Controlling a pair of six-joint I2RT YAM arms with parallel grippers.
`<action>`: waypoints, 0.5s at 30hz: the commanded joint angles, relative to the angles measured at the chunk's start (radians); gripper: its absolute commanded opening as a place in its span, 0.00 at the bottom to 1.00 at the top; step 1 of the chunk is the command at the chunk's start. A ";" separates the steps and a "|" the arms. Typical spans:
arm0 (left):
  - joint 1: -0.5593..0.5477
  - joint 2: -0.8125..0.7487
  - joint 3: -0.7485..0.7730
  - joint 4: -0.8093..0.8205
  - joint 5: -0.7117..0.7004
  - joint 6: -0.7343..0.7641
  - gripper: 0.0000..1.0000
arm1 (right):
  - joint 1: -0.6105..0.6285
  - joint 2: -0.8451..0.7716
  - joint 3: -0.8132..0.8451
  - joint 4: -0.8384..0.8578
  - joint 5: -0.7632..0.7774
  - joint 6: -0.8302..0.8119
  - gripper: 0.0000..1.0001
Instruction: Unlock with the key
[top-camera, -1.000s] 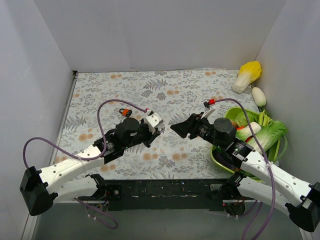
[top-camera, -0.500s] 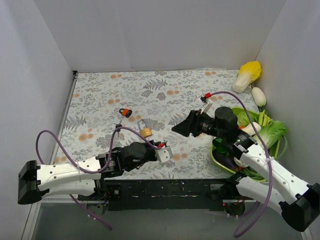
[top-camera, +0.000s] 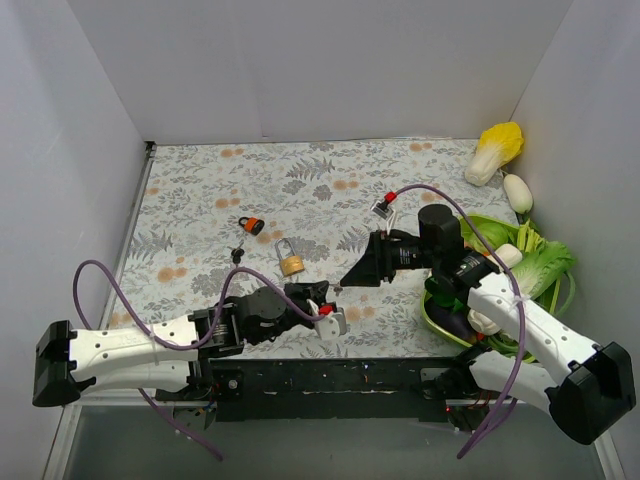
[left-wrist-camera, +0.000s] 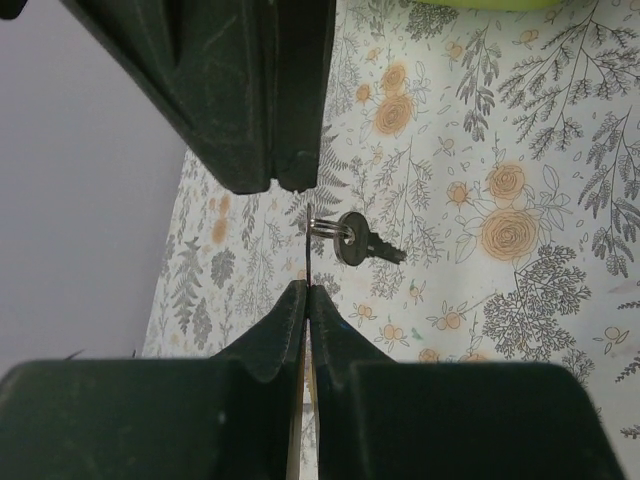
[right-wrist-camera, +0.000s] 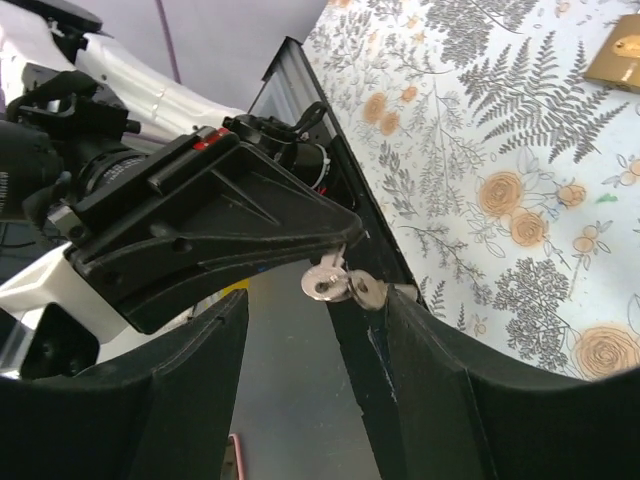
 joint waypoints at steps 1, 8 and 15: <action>-0.024 -0.005 0.039 0.019 0.023 0.063 0.00 | -0.002 0.021 0.065 0.074 -0.123 -0.024 0.64; -0.034 -0.010 0.072 0.011 0.055 0.089 0.00 | -0.001 0.061 0.063 0.091 -0.177 -0.049 0.64; -0.047 -0.003 0.073 0.011 0.075 0.113 0.00 | 0.036 0.087 0.079 0.087 -0.223 -0.058 0.61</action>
